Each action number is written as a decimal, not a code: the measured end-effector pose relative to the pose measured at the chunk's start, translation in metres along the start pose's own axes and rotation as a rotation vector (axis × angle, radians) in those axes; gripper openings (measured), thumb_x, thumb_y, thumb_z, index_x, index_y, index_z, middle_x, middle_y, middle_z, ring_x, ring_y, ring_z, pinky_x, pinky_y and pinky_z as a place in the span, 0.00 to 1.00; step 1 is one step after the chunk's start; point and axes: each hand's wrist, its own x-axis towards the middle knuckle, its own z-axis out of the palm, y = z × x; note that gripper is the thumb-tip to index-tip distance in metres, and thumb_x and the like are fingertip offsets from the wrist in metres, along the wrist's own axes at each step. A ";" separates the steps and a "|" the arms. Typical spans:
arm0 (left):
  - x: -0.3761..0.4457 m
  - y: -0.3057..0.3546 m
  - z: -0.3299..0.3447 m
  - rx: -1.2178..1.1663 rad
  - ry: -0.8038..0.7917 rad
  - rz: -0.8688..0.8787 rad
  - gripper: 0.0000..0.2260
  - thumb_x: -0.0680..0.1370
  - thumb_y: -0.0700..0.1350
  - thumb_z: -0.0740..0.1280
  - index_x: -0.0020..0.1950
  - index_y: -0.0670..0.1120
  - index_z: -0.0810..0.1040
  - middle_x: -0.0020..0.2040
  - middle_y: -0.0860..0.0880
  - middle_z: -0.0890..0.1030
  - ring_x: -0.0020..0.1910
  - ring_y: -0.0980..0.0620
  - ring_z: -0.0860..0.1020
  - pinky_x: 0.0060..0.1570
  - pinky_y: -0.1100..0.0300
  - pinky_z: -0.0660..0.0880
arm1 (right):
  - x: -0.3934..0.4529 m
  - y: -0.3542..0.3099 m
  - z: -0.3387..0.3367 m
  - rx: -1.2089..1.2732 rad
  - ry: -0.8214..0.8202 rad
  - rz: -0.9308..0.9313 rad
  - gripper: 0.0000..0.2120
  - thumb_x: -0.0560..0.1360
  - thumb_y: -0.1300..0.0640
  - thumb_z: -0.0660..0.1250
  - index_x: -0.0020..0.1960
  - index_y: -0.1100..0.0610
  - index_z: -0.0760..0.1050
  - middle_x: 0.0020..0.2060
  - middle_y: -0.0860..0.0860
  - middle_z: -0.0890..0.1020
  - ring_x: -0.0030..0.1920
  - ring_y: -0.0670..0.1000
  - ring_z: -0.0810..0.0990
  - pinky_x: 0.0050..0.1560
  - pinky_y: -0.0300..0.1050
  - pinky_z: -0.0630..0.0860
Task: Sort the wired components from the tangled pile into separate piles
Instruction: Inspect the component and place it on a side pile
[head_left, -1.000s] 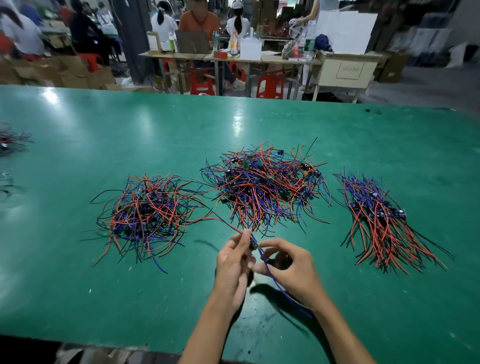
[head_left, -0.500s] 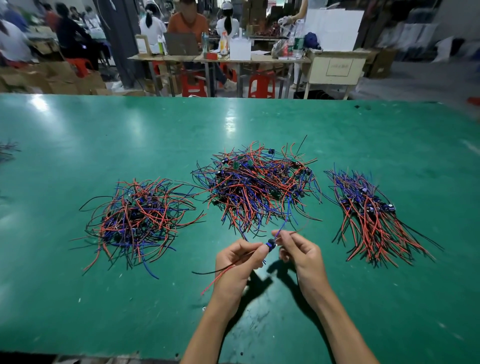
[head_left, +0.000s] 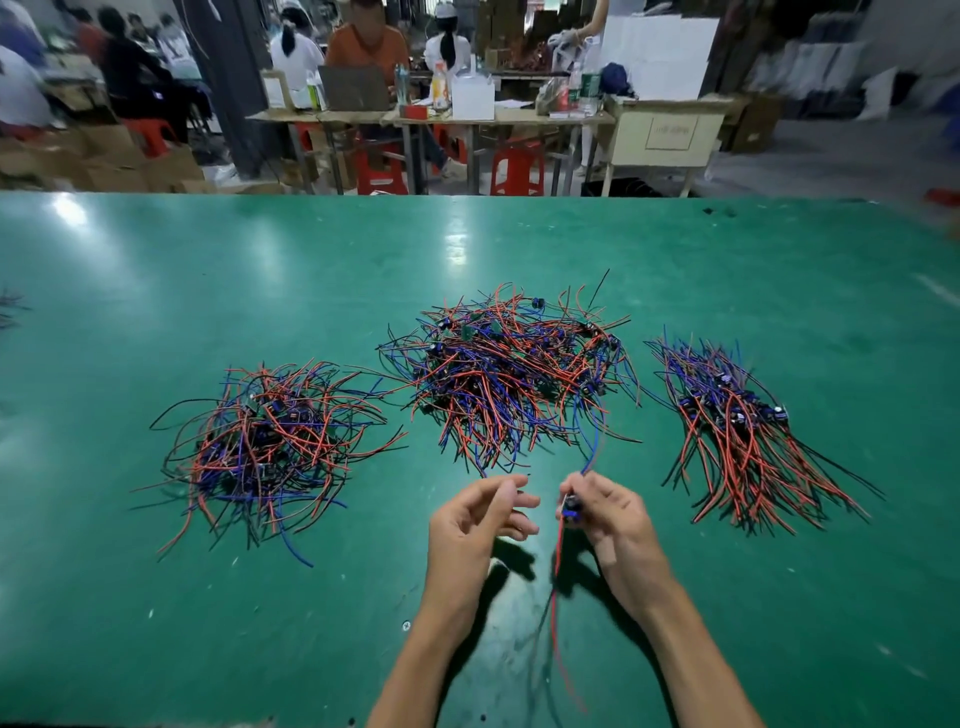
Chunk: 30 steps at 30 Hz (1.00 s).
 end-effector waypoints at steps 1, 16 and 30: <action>0.000 0.000 -0.001 0.004 -0.037 -0.032 0.13 0.76 0.49 0.70 0.54 0.41 0.84 0.47 0.41 0.87 0.39 0.48 0.83 0.43 0.61 0.80 | -0.001 0.001 0.003 -0.061 -0.031 -0.018 0.10 0.71 0.50 0.74 0.39 0.57 0.84 0.35 0.54 0.80 0.36 0.48 0.77 0.41 0.44 0.76; 0.002 0.000 -0.003 0.030 -0.168 -0.166 0.06 0.79 0.37 0.70 0.51 0.39 0.87 0.47 0.35 0.85 0.45 0.43 0.84 0.47 0.55 0.83 | -0.006 0.007 0.016 -0.389 -0.017 -0.165 0.11 0.81 0.55 0.66 0.55 0.57 0.86 0.53 0.53 0.74 0.48 0.43 0.81 0.42 0.38 0.79; 0.003 -0.001 0.004 0.226 -0.273 -0.172 0.09 0.80 0.35 0.67 0.40 0.42 0.77 0.37 0.43 0.84 0.31 0.49 0.83 0.33 0.61 0.79 | 0.005 0.011 0.013 -0.307 0.170 -0.063 0.12 0.78 0.55 0.64 0.42 0.56 0.84 0.27 0.51 0.74 0.26 0.48 0.72 0.26 0.39 0.71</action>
